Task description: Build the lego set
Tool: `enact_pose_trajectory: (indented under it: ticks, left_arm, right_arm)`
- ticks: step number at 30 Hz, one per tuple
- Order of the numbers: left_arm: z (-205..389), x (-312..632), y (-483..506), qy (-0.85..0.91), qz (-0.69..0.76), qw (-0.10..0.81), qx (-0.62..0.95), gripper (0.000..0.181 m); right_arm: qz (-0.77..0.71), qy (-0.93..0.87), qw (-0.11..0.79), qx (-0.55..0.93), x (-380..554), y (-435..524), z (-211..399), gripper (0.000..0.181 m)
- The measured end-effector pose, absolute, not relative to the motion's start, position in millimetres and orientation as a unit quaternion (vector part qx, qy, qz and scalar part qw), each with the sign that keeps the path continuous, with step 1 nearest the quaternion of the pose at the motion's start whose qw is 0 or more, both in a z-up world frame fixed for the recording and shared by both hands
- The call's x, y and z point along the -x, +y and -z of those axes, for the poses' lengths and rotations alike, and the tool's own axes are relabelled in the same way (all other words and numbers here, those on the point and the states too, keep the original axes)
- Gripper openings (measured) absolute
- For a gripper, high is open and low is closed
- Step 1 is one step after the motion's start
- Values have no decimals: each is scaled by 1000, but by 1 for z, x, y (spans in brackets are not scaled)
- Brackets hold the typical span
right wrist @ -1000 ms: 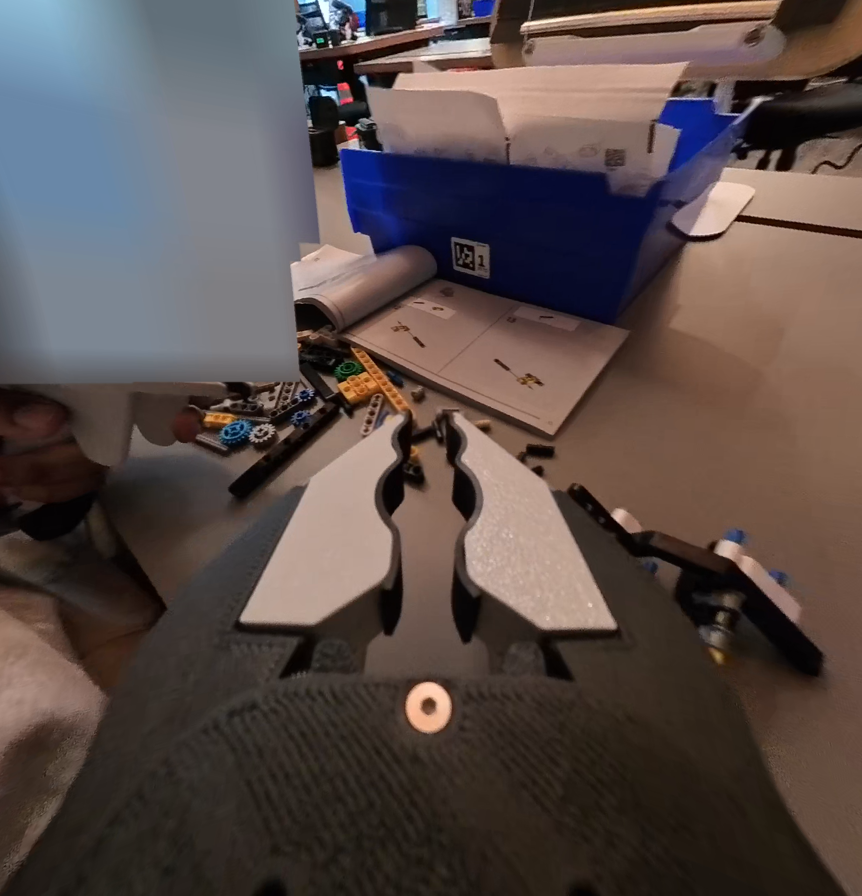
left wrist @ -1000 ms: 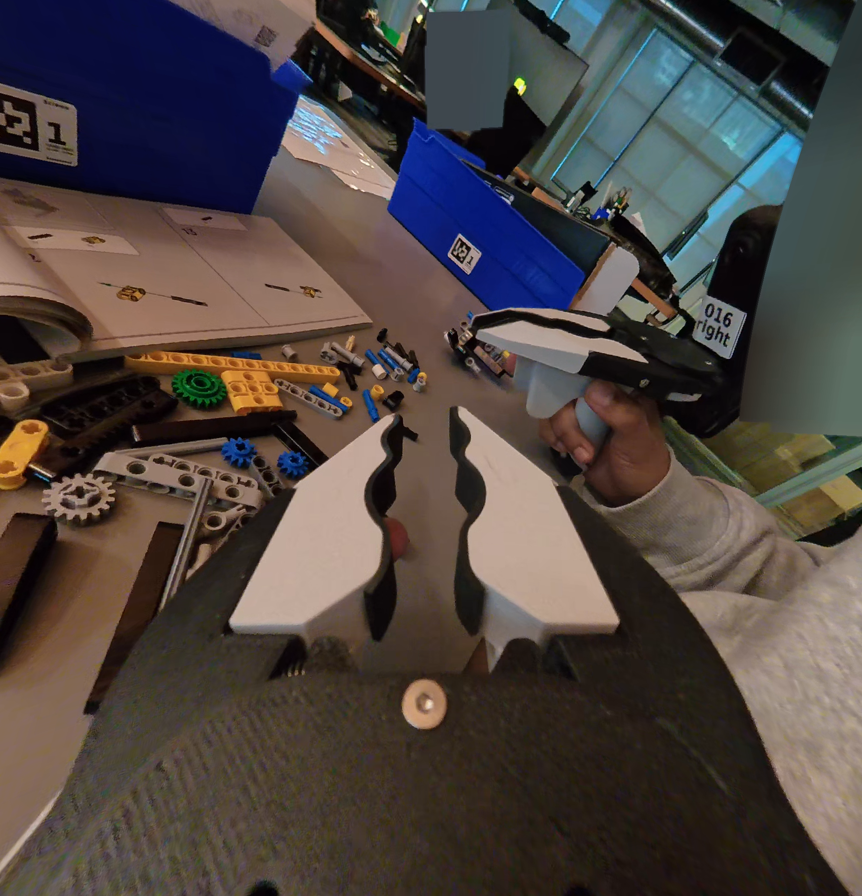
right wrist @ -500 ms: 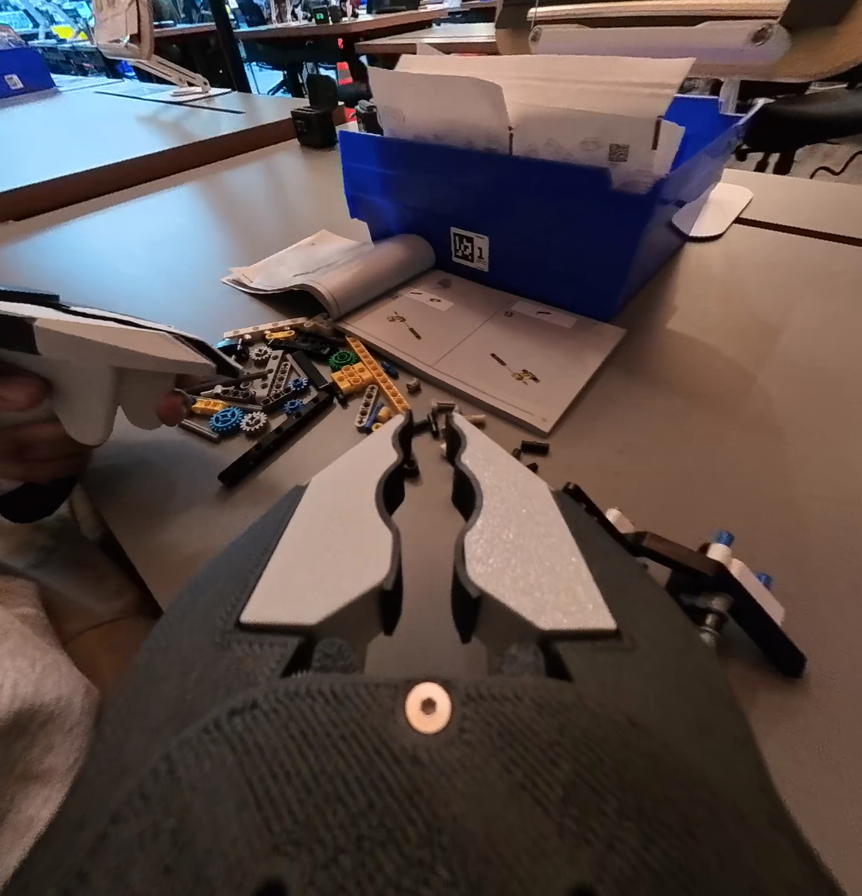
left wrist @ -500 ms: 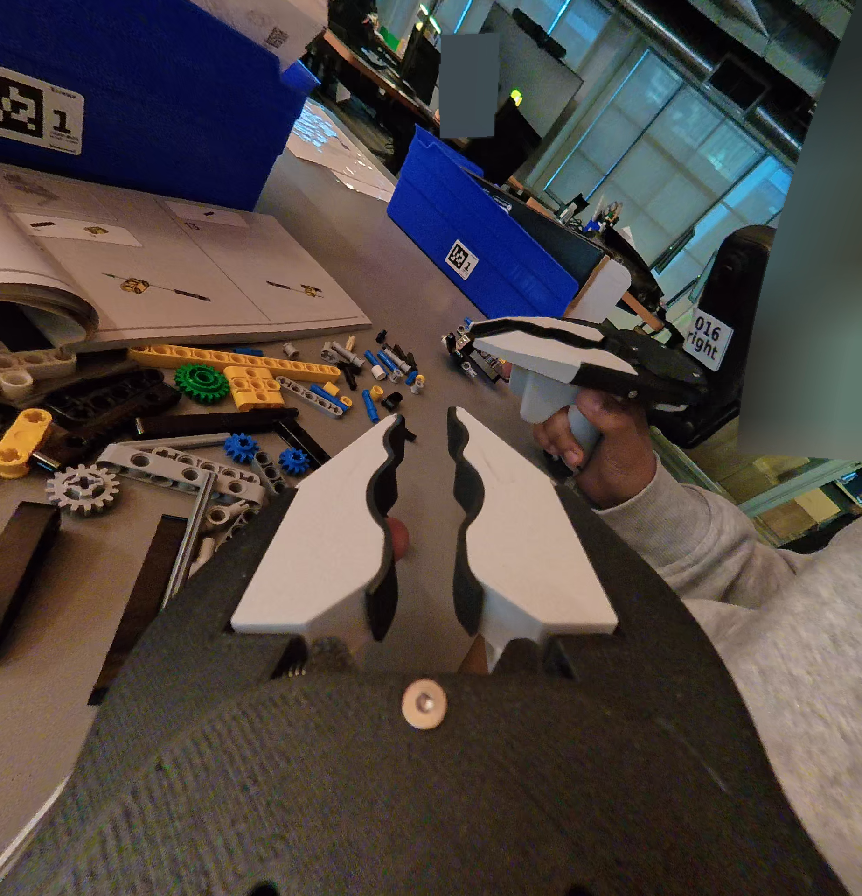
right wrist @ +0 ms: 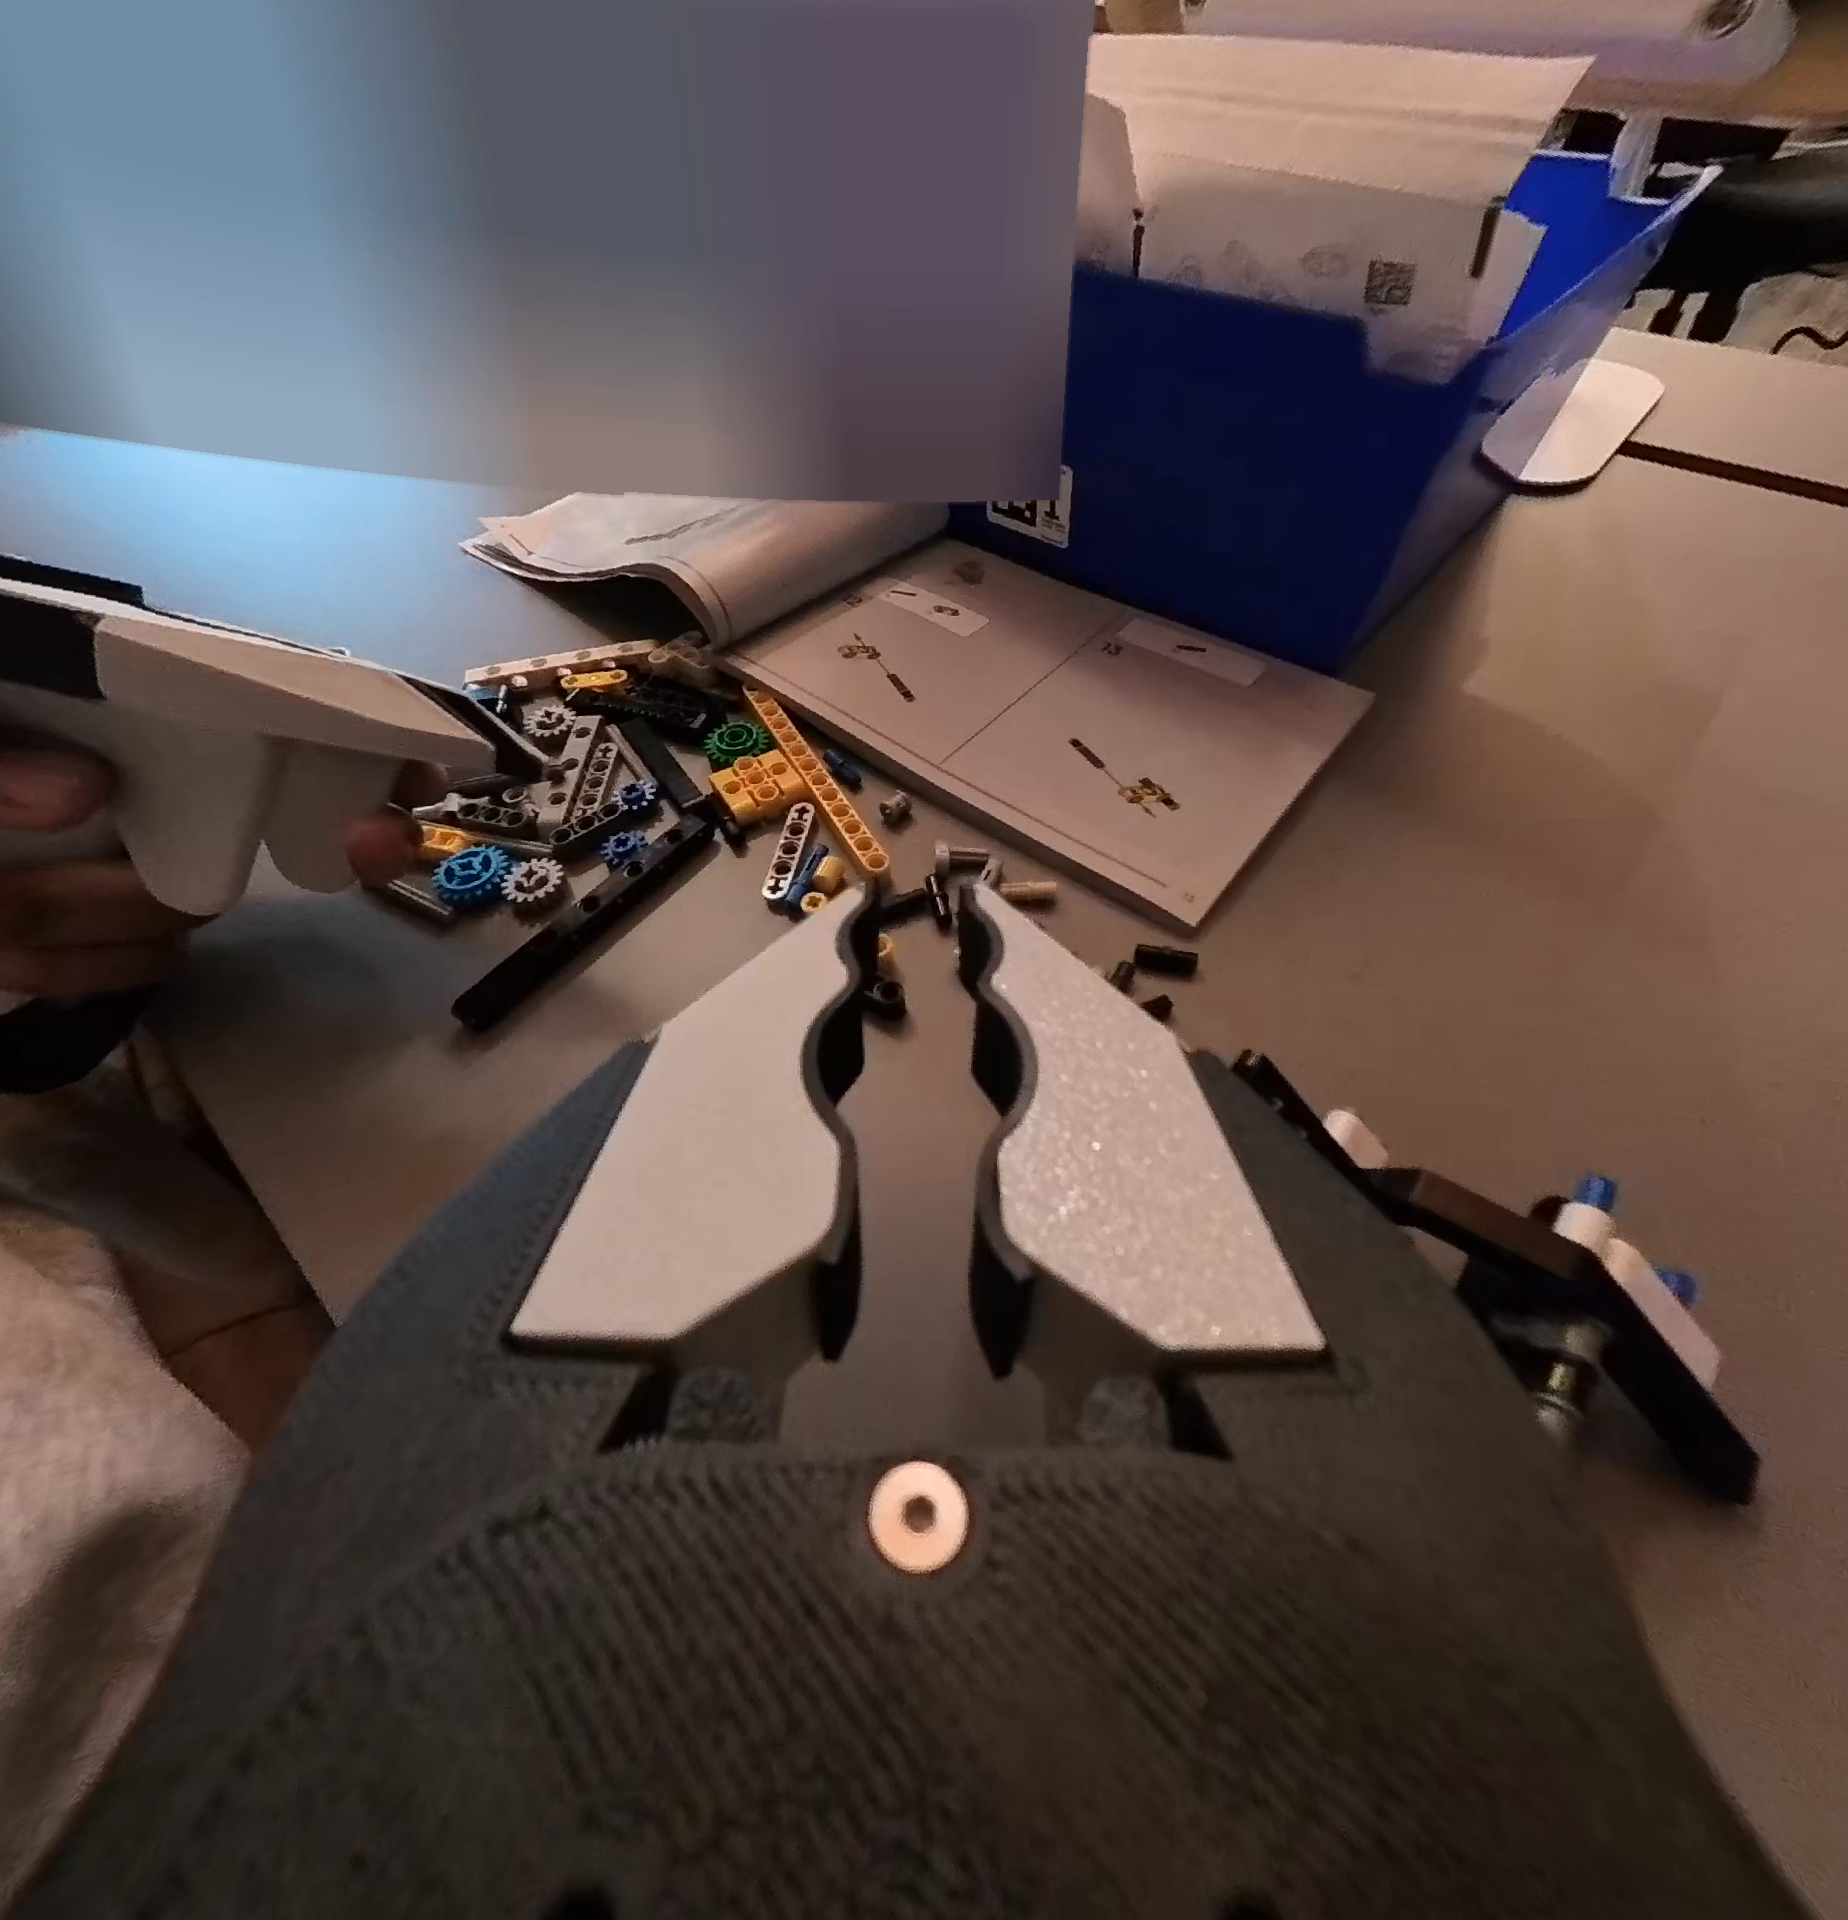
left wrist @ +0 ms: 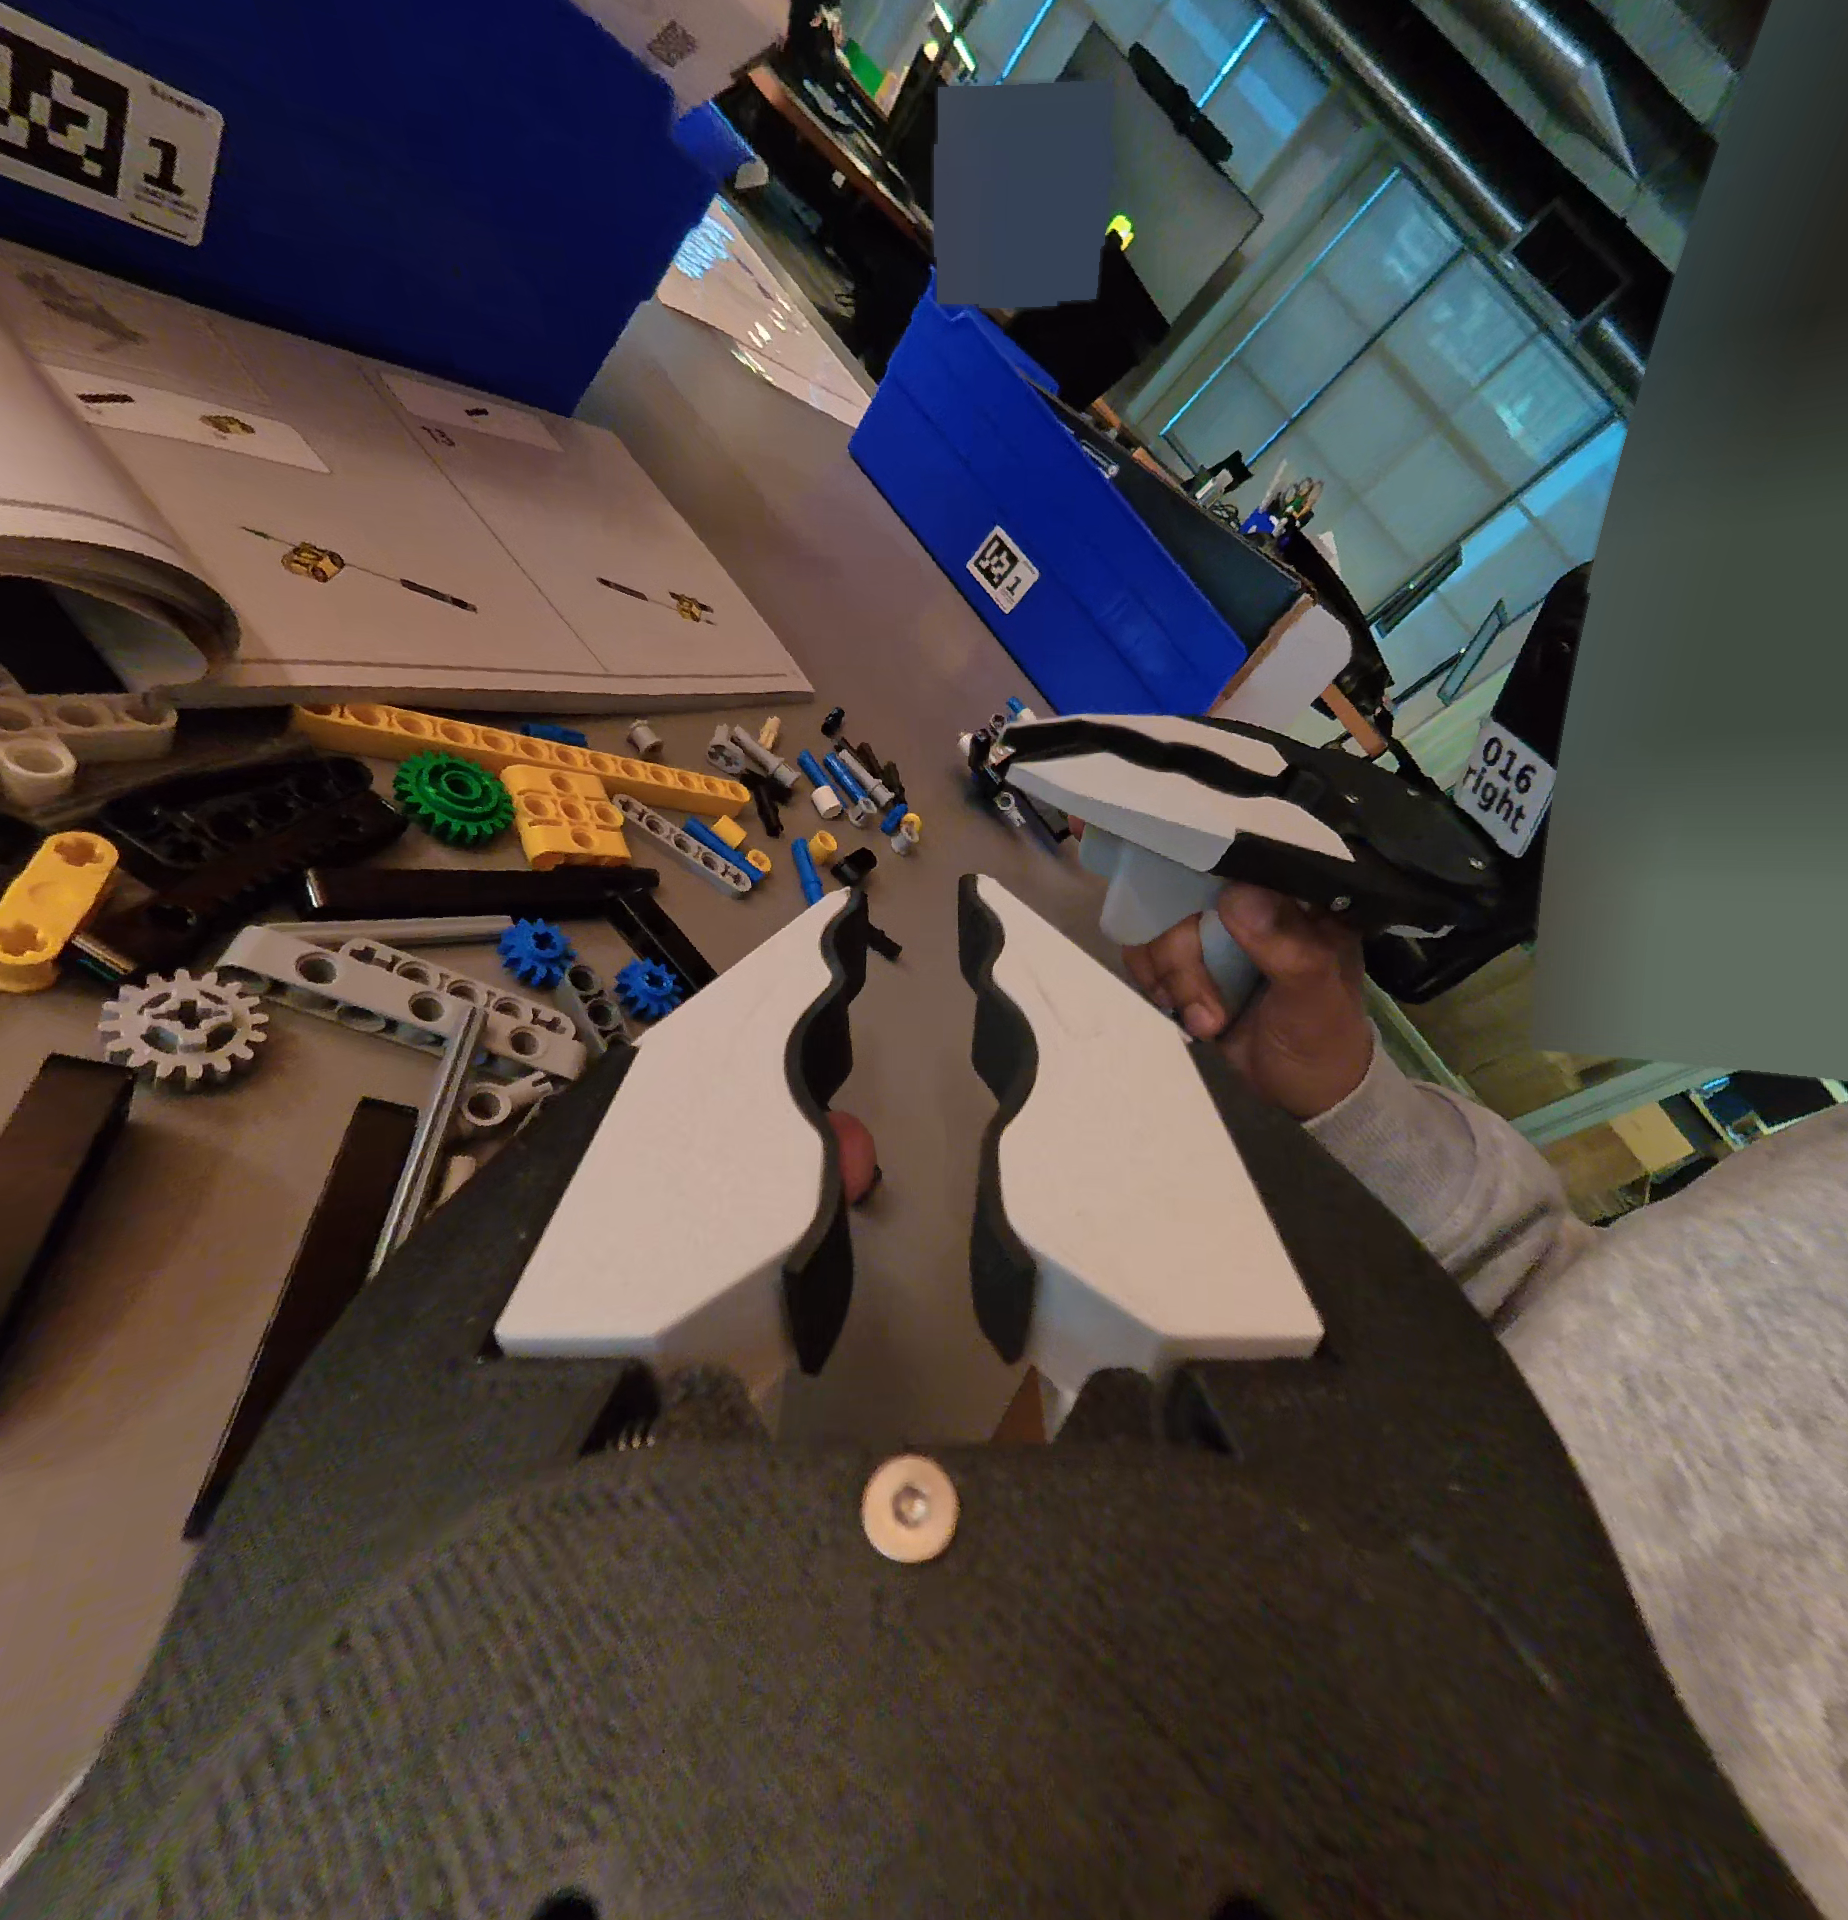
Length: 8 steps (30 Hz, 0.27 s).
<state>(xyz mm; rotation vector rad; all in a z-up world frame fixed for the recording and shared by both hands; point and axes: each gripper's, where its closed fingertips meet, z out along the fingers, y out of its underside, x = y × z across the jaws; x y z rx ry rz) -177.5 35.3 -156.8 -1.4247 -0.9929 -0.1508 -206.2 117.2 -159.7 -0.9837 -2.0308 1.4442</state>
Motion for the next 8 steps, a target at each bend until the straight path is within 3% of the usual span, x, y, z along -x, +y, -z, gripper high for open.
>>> enact_pose_trajectory:
  ticks: [8]
  left_arm:
    - [156,181,34,-445,80,647,614,15]
  right_arm:
    - [-509,-742,219,377,211,119,167,12]
